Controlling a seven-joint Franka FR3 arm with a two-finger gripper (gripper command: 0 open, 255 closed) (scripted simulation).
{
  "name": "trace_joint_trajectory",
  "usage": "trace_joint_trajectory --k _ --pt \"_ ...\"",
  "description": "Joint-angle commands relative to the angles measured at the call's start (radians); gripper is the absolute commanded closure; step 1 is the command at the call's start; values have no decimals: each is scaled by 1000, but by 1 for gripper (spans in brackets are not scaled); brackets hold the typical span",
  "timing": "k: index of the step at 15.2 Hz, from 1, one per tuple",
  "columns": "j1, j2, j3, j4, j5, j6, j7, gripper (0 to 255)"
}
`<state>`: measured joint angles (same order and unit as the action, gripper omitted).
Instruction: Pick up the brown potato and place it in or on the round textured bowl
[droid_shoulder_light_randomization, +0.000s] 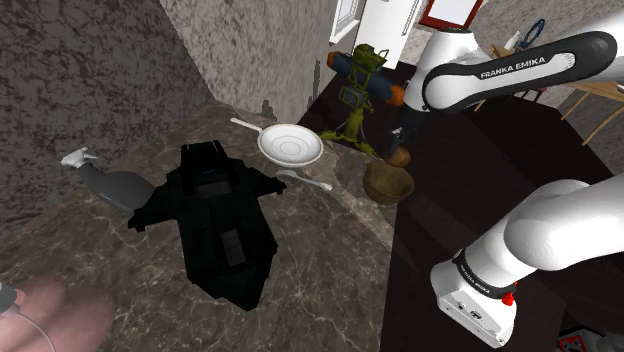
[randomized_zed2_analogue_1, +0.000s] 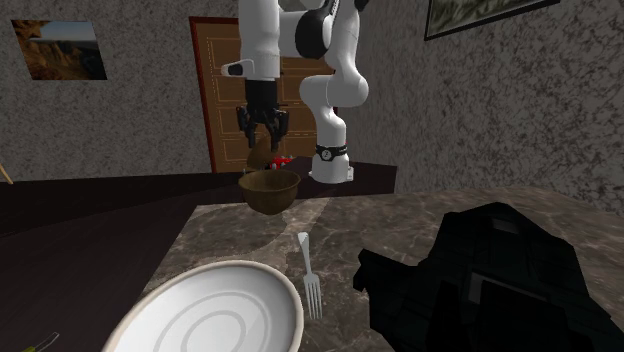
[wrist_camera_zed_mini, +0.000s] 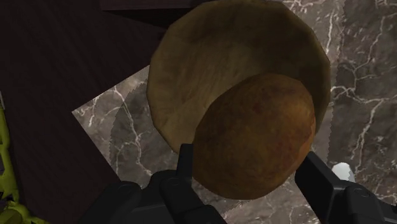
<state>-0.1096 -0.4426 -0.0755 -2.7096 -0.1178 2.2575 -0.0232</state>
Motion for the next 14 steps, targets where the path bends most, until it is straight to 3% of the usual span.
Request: trace_joint_trajectory --k 1,11,14 --pt "-2 24 -3 -11 -3 35 -1 255" --pt "-6 144 -7 -64 -15 208 12 255" --pt "-6 144 -7 -64 -15 208 12 255"
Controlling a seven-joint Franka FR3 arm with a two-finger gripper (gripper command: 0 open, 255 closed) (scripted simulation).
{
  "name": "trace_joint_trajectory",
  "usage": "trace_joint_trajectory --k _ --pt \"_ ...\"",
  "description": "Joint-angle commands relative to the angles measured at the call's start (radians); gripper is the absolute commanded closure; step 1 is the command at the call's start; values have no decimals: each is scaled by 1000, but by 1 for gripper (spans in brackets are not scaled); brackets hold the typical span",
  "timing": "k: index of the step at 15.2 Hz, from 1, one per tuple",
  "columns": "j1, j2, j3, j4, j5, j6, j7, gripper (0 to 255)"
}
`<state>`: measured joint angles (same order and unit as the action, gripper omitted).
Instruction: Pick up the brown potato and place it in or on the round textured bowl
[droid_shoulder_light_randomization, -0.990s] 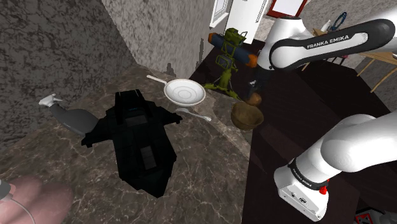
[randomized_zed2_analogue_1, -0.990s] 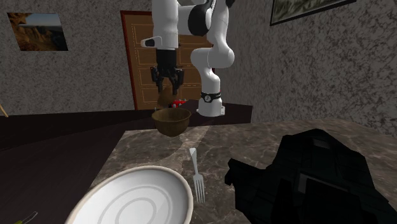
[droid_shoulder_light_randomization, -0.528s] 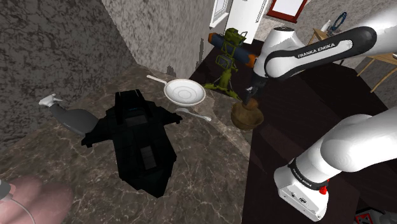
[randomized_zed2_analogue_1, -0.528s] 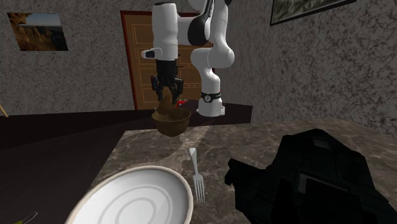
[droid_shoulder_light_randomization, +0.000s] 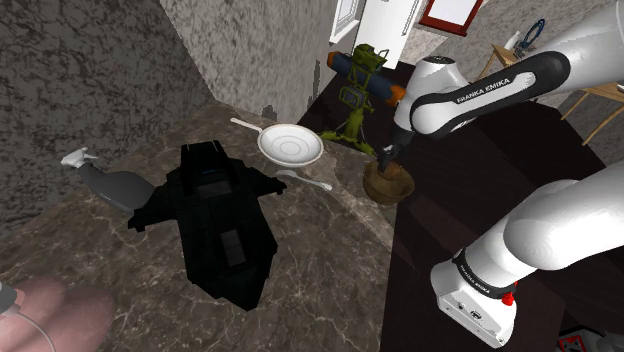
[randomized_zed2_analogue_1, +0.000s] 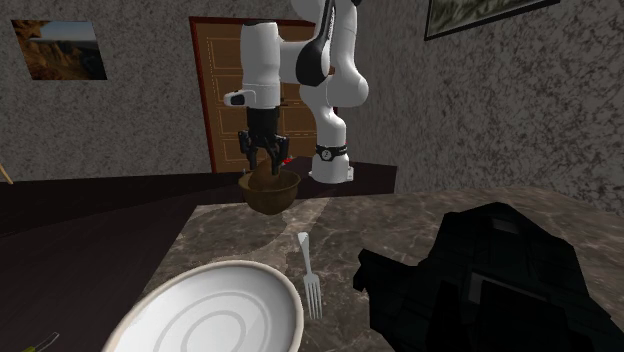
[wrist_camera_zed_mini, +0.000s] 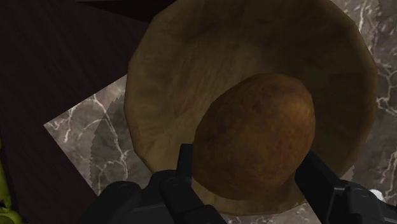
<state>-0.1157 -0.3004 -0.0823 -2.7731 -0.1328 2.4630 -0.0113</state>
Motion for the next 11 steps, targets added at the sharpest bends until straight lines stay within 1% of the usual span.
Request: trace_joint_trajectory --k 1,4,5,10,11 --pt "0 1 0 -1 0 2 0 255" --pt "0 1 0 -1 0 2 0 255" --pt "0 1 0 -1 0 2 0 0" --pt "0 1 0 -1 0 2 0 0" --pt "2 -32 2 11 4 -43 -2 0"
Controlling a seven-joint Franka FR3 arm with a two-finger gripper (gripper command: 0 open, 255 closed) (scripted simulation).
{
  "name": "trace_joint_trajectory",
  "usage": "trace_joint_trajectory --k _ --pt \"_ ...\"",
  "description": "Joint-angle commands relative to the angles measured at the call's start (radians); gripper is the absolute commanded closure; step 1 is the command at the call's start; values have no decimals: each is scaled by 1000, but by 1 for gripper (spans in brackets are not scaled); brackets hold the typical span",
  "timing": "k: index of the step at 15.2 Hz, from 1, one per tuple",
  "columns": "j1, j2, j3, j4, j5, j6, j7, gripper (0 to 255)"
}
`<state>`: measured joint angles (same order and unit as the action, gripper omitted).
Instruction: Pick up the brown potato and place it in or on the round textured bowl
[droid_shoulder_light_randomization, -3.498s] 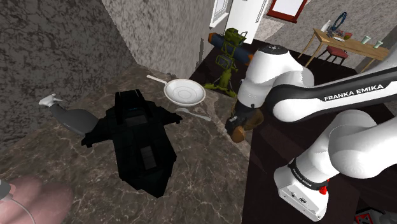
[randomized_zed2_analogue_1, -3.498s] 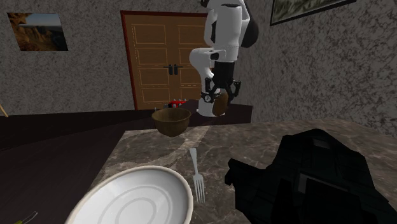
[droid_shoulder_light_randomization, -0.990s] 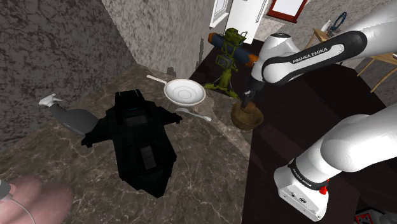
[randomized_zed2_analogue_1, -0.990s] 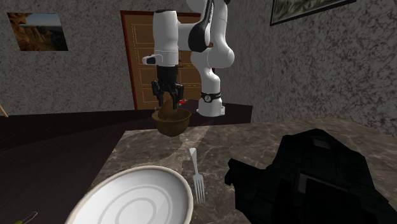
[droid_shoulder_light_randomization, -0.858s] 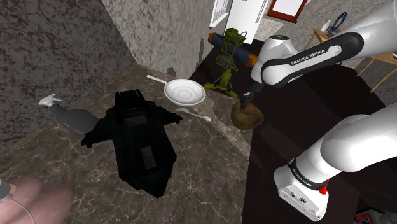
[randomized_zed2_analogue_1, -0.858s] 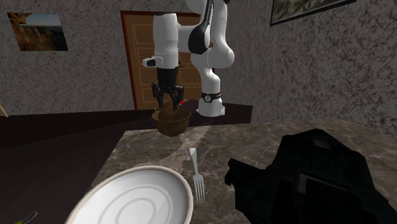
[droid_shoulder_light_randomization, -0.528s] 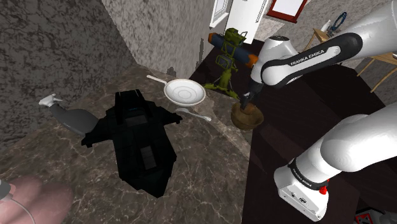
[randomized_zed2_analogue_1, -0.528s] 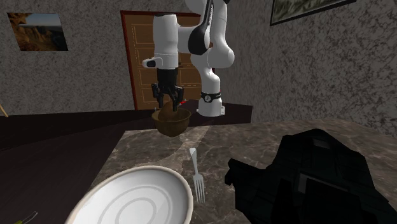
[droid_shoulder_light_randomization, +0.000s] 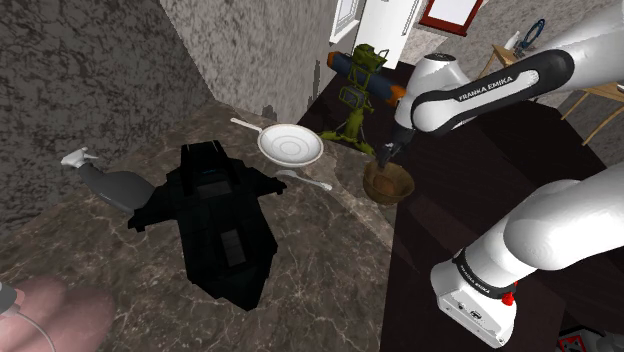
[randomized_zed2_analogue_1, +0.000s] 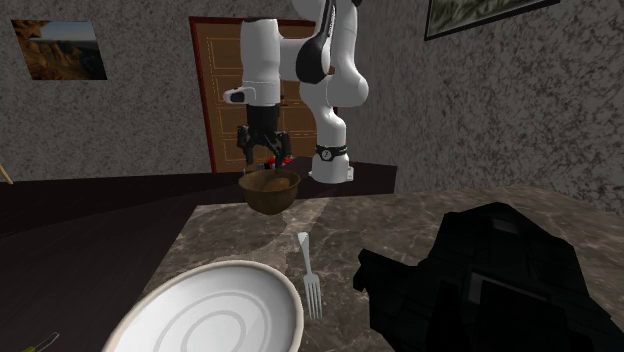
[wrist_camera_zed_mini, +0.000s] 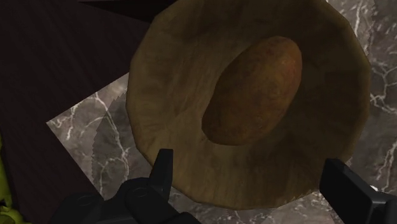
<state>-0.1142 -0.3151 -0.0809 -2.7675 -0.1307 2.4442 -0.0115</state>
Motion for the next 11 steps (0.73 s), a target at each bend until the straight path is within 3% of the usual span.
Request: trace_joint_trajectory --k 1,3,11 --pt "3 -49 2 18 5 -68 -4 0" --pt "6 -99 6 46 12 -146 -6 0" --pt "6 -99 6 46 12 -146 -6 0"
